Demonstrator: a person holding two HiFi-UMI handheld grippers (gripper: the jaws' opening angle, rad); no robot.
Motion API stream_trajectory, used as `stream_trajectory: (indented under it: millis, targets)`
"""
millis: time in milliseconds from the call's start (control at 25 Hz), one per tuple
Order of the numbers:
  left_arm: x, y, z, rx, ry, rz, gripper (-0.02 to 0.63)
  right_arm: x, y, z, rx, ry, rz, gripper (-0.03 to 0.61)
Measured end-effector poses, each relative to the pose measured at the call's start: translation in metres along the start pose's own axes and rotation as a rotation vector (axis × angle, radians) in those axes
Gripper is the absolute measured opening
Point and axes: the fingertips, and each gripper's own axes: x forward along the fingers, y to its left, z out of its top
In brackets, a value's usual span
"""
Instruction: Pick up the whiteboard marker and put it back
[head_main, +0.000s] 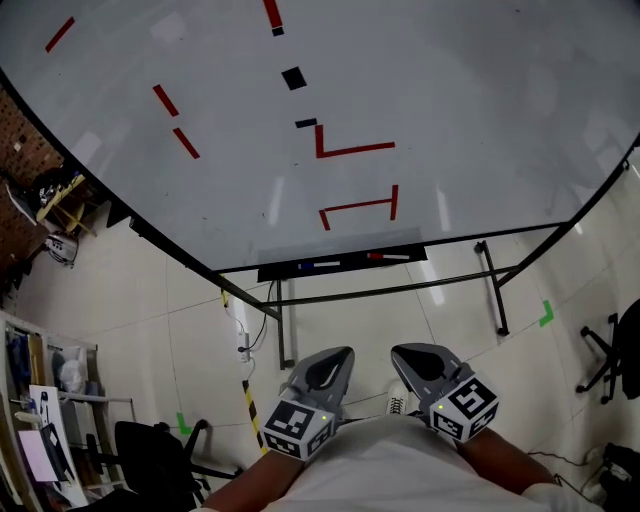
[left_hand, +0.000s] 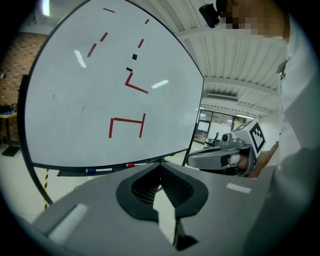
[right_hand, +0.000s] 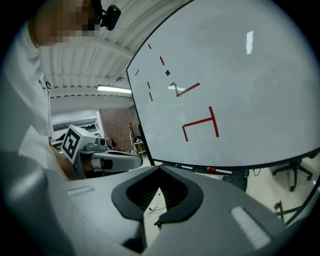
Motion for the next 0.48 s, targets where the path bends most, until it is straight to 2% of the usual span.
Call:
stream_trajectory:
  millis: [240, 480]
  targets:
    - [-0.017, 0.016, -0.009, 0.015, 0.021, -0.063, 0.017, 0.024, 0.024, -0.008, 0.005, 0.010, -0.042, 0.002]
    - [-0.031, 0.035, -0.007, 0.003, 0.007, -0.081, 0.017, 0.041, 0.036, -0.009, 0.005, 0.026, -0.072, 0.001]
